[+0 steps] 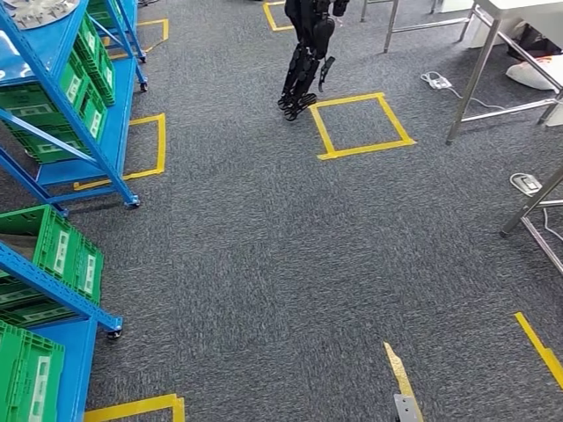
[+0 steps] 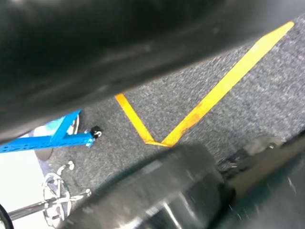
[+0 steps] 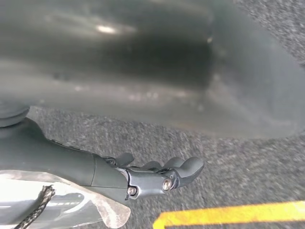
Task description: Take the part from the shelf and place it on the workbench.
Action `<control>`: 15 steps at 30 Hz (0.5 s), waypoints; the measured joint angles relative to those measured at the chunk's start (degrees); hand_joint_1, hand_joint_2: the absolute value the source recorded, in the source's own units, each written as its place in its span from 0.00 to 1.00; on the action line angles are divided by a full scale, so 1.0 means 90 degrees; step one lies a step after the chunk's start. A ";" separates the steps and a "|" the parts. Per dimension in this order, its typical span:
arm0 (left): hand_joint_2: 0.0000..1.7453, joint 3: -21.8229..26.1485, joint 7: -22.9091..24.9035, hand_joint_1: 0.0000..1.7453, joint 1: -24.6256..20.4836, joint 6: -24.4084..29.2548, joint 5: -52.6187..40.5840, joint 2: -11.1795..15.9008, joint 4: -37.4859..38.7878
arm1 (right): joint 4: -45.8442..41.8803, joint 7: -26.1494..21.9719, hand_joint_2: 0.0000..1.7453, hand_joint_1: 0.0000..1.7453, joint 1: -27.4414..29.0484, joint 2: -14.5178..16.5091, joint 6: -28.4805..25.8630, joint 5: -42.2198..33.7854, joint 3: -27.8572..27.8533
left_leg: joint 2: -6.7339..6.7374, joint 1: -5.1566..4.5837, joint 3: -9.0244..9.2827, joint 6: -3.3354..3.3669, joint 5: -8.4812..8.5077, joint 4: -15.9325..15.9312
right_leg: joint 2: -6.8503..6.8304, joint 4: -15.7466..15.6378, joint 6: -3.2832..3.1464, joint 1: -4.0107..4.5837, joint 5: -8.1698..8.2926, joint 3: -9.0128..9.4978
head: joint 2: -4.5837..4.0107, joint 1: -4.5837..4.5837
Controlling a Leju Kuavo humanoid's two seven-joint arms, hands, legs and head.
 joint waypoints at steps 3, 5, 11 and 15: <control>0.00 0.0016 0.0000 0.00 -0.0016 0.0015 -0.0001 0.0022 -0.0002 | -0.0004 0.0000 0.00 0.00 -0.0008 0.0004 0.0002 0.0000 0.0001 | 0.0033 -0.0158 0.0385 0.0177 0.0393 -0.0942 | -0.0019 -0.0099 0.0031 -0.0004 -0.0112 0.0116 | 0.0000 -0.0016; 0.00 0.0028 0.0000 0.00 -0.0030 0.0029 -0.0002 0.0027 -0.0002 | -0.0007 0.0002 0.00 0.00 -0.0002 0.0005 0.0004 0.0000 0.0002 | 0.0030 -0.0191 0.0516 0.0248 0.0293 -0.1199 | -0.0054 -0.0160 0.0100 -0.0012 -0.0058 0.0196 | 0.0000 -0.0034; 0.00 0.0040 0.0000 0.00 -0.0019 0.0045 0.0000 0.0005 -0.0004 | -0.0007 -0.0005 0.00 0.00 -0.0064 0.0002 0.0006 0.0000 0.0004 | -0.0018 -0.0116 0.0934 0.0272 0.0233 -0.1573 | -0.0007 0.0864 0.0193 -0.0006 -0.0307 -0.0374 | 0.0000 -0.0018; 0.00 0.0041 0.0000 0.00 -0.0023 0.0043 0.0000 -0.0003 -0.0004 | -0.0007 -0.0004 0.00 0.00 -0.0063 0.0002 0.0006 0.0000 0.0005 | -0.0021 -0.0116 0.0952 0.0273 0.0207 -0.1573 | -0.0004 0.1104 0.0200 -0.0007 -0.0409 -0.0563 | 0.0000 -0.0016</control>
